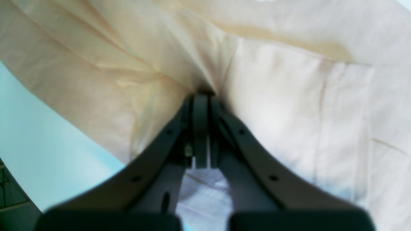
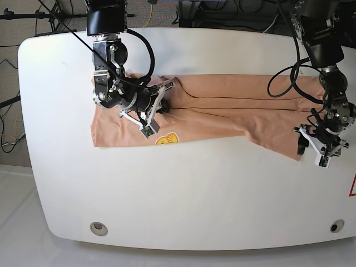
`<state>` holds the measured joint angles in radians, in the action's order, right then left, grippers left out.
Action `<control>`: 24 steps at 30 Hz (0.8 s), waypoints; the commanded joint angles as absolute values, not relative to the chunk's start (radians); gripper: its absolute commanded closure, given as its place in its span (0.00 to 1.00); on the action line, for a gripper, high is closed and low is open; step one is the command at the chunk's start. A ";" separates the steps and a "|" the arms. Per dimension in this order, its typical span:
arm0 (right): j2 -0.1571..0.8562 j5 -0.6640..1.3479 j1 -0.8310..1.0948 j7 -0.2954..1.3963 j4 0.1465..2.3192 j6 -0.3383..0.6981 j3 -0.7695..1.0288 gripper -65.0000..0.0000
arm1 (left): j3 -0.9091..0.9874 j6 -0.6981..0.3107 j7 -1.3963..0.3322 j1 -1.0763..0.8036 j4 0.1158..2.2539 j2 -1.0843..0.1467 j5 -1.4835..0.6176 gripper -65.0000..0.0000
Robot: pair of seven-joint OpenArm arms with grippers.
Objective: Fold the T-shirt properly
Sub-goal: 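Lower the left gripper onto the strip edge and close it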
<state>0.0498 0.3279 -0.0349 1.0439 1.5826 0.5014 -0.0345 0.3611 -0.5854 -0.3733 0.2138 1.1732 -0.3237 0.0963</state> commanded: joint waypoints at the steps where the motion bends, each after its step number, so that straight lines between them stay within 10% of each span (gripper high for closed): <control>1: 0.051 0.343 -0.051 1.026 1.600 0.510 -0.035 1.00 | 0.367 -0.576 -0.323 0.252 1.141 -0.346 0.090 0.40; 24: 0.051 0.343 -0.050 1.026 1.600 0.510 -0.035 1.00 | 0.367 -0.570 -0.148 0.311 0.839 -0.349 0.091 0.40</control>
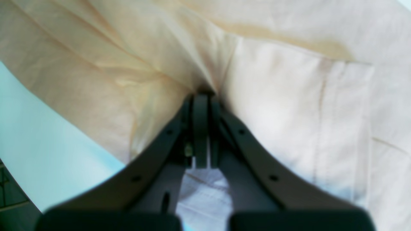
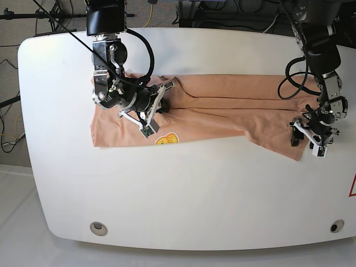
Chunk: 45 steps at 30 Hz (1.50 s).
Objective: Fold the T-shirt properly
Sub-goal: 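Lower the left gripper onto the strip edge and close it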
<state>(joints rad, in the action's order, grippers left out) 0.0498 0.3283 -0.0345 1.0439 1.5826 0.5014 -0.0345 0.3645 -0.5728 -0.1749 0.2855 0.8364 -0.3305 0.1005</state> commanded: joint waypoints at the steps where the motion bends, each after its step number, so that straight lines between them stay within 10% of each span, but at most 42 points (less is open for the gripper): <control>1: 0.051 0.343 -0.050 1.026 1.600 0.510 -0.035 1.00 | 0.367 -0.570 -0.147 0.311 0.831 -0.348 0.091 0.40; 18: 0.048 0.343 -0.038 1.026 1.601 0.510 -0.035 1.00 | 0.367 -0.575 -0.142 0.303 0.809 -0.341 0.087 0.41; 27: 0.047 0.343 -0.038 1.026 1.601 0.510 -0.035 1.00 | 0.374 -0.576 -0.140 0.300 0.806 -0.341 0.084 0.90; 45: 0.047 0.343 -0.038 1.026 1.601 0.510 -0.035 1.00 | 0.420 -0.576 -0.142 0.275 0.877 -0.344 0.082 0.88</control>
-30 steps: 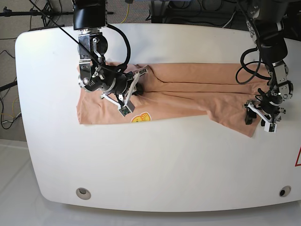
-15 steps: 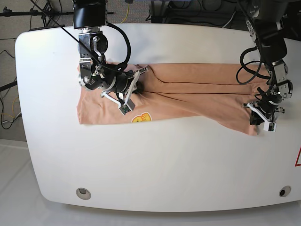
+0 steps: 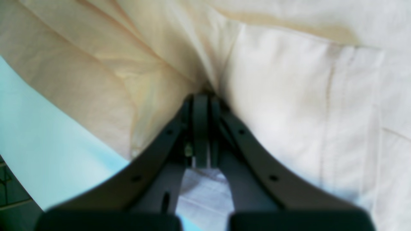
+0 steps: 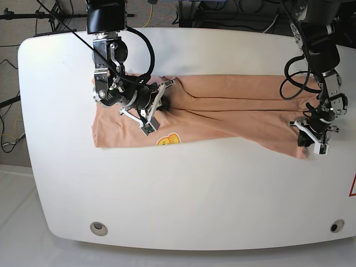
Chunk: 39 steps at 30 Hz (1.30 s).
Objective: Fold the T-shirt properly
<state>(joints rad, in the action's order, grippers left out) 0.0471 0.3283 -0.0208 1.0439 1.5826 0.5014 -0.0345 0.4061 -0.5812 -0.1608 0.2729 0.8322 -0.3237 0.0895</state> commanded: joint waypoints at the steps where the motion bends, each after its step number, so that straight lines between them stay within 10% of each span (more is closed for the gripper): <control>1: 0.047 0.343 -0.039 1.026 1.601 0.510 -0.035 1.00 | 0.424 -0.576 -0.142 0.268 0.895 -0.343 0.082 0.87; 33: 0.050 0.343 -0.045 1.026 1.601 0.510 -0.033 1.00 | 0.430 -0.575 -0.234 0.170 1.101 -0.341 0.084 0.87; 39: 0.050 0.343 -0.045 1.026 1.600 0.510 -0.033 1.00 | 0.429 -0.570 -0.208 0.228 1.055 -0.341 0.087 0.67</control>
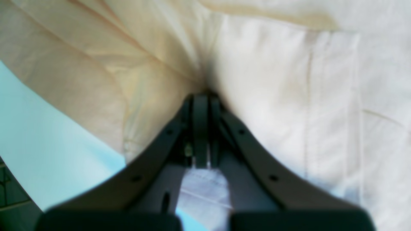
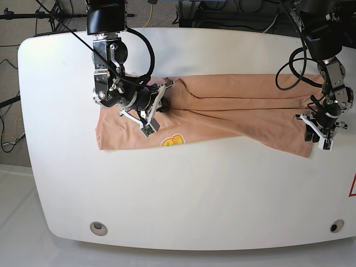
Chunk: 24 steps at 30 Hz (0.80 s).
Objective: Fold the T-shirt properly
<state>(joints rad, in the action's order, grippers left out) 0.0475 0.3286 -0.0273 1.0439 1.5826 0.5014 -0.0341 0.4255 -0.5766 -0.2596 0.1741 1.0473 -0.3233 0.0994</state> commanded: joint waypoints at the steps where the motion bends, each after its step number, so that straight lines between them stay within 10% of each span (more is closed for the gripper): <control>1: 0.050 0.343 -0.045 1.026 1.600 0.510 -0.033 1.00 | 0.429 -0.568 -0.199 0.234 1.052 -0.341 0.087 0.63; 7: 0.051 0.343 -0.045 1.026 1.600 0.510 -0.033 1.00 | 0.426 -0.530 -0.127 0.271 1.009 -0.340 0.088 0.42; 24: 0.065 0.343 -0.039 1.026 1.600 0.510 -0.033 1.00 | 0.369 -0.456 0.031 0.374 0.693 -0.340 0.090 0.41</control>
